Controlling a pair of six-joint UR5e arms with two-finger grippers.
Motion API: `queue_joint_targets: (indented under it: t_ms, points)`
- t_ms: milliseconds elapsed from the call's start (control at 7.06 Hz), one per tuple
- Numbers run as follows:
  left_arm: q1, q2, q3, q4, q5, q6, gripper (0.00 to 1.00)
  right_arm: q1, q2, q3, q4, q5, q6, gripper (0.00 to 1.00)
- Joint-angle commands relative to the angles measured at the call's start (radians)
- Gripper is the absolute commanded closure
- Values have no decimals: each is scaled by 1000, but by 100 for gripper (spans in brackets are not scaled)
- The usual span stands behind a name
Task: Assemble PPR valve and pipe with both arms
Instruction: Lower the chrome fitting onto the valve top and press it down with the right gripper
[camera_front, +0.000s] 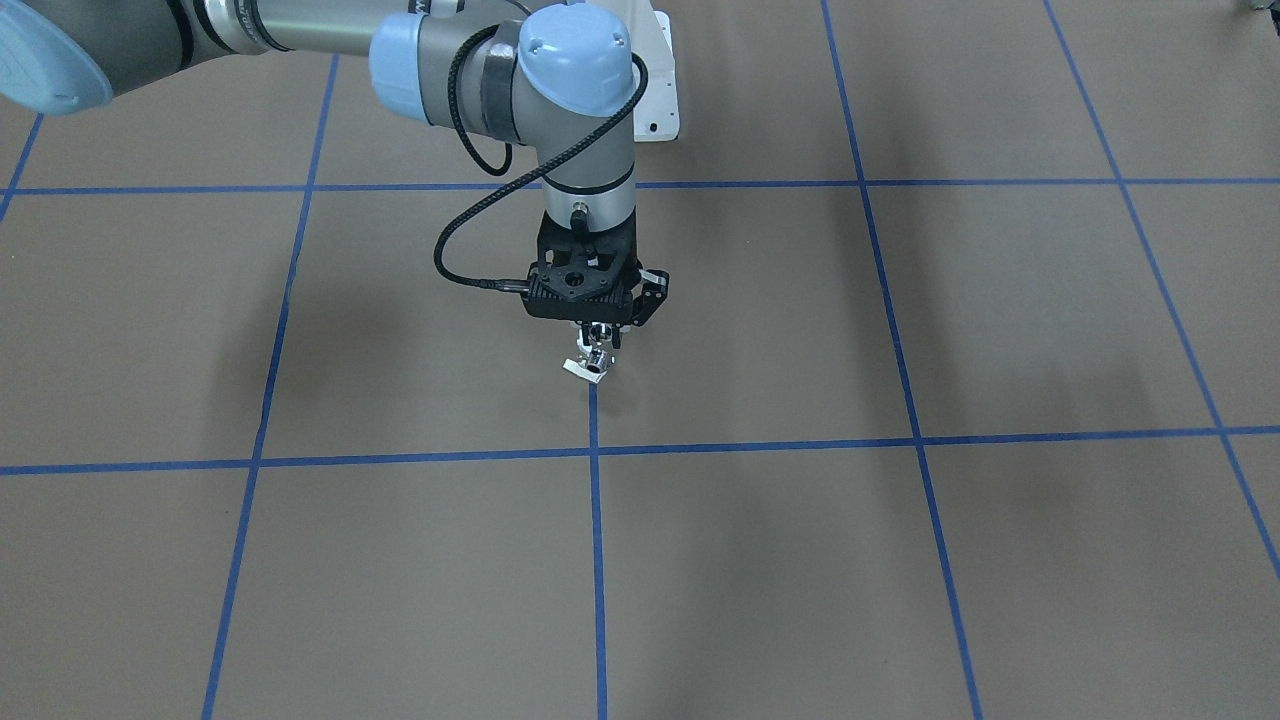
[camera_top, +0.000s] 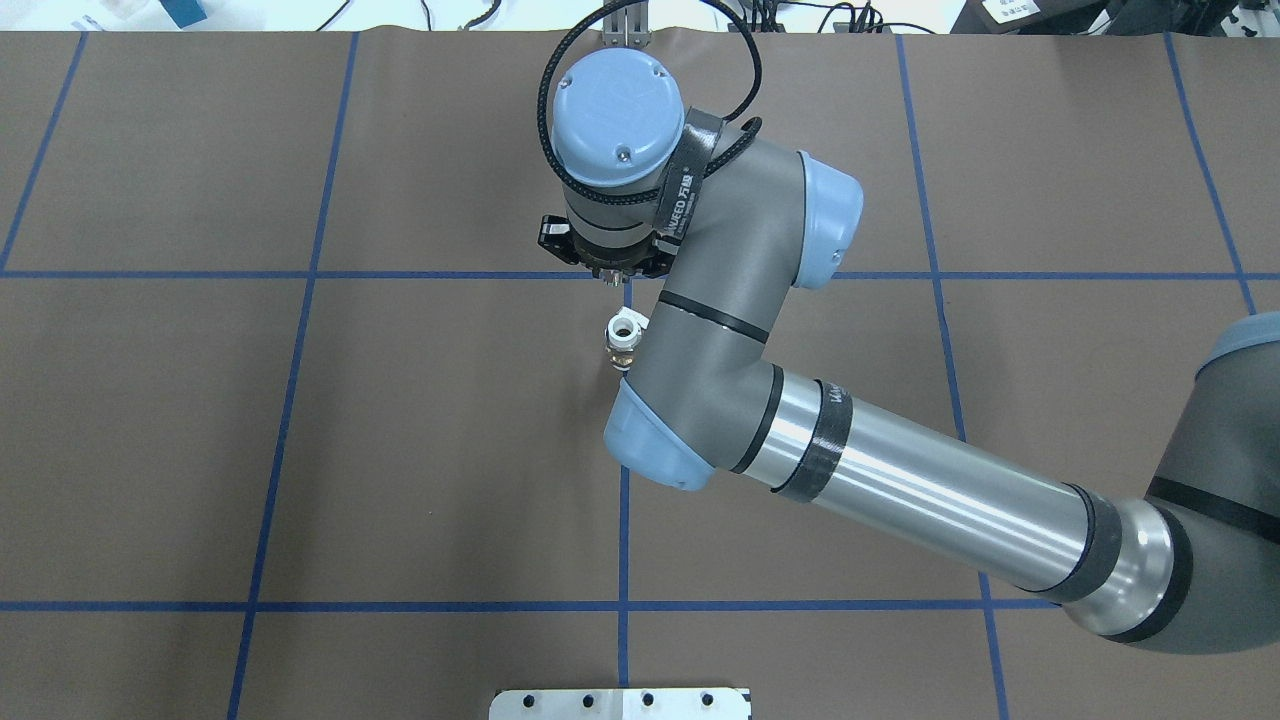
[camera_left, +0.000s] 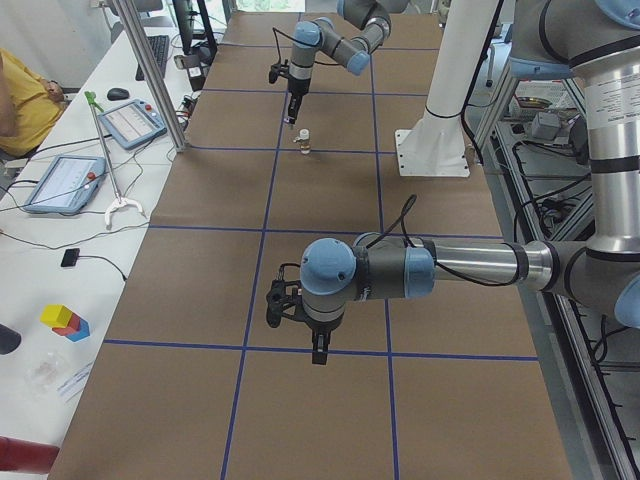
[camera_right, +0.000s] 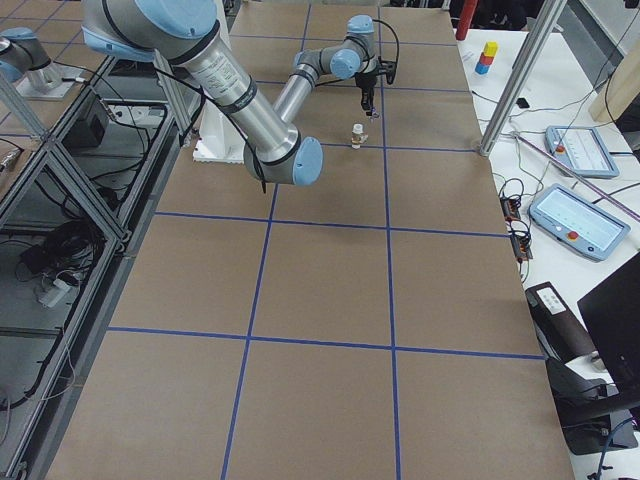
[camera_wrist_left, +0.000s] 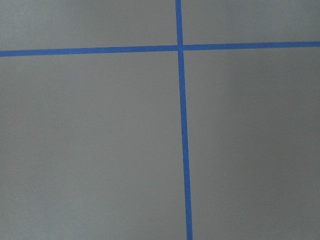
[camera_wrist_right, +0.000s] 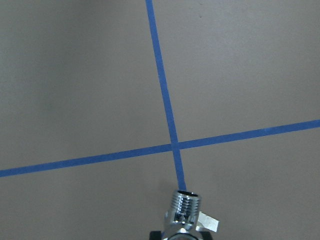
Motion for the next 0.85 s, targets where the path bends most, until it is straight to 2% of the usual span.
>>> queue_joint_targets:
  t_ms: [0, 708]
  points:
    - [0, 0, 2, -1, -1, 0, 0, -10, 4, 5, -70, -8, 2, 100]
    - [0, 0, 10, -1, -1, 2, 0, -39, -2, 18, -87, -5, 4, 100]
